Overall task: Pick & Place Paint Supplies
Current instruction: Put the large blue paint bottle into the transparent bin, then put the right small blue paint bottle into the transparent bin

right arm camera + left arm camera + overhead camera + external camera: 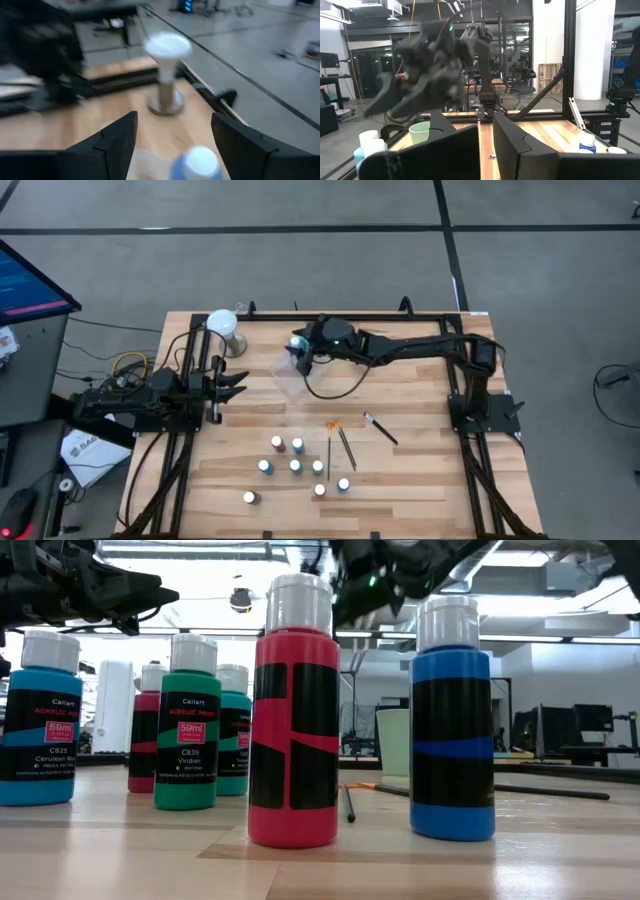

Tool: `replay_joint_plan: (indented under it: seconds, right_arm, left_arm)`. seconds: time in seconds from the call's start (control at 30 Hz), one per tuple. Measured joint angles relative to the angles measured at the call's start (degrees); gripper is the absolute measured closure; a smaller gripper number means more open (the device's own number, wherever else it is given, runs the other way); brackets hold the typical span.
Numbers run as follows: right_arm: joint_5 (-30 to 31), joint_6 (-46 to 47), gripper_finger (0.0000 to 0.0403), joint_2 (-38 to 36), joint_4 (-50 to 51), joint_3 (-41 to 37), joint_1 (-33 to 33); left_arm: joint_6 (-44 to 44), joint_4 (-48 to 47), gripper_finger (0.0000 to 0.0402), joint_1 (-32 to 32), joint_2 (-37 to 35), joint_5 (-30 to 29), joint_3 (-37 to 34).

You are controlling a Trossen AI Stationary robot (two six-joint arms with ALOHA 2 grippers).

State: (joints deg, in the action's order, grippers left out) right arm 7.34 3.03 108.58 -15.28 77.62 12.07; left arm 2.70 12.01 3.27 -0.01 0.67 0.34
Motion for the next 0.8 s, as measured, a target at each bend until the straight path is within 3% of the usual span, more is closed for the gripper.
replay_joint_plan:
  seconds: [0.17,0.3,0.57,0.8]
  right_arm:
    - [-1.94,-1.64,0.0155,-6.76,0.95,-0.02,-2.11]
    - [-7.45,-1.9,0.0154,-13.46,5.7,0.0,-4.36]
    - [-16.52,0.54,0.0154,-23.97,21.38,0.0,-12.08]
    - [-16.37,11.62,0.0154,-27.38,39.83,0.0,-22.69]
  left_arm:
    - [0.0,0.03,0.0401,0.01,0.0,0.0,0.0]
    - [0.0,0.09,0.0401,0.0,0.0,0.0,0.01]
    - [-0.01,0.5,0.0401,0.02,0.0,0.0,0.01]
    - [0.0,0.5,0.0401,0.02,0.0,0.0,0.0]
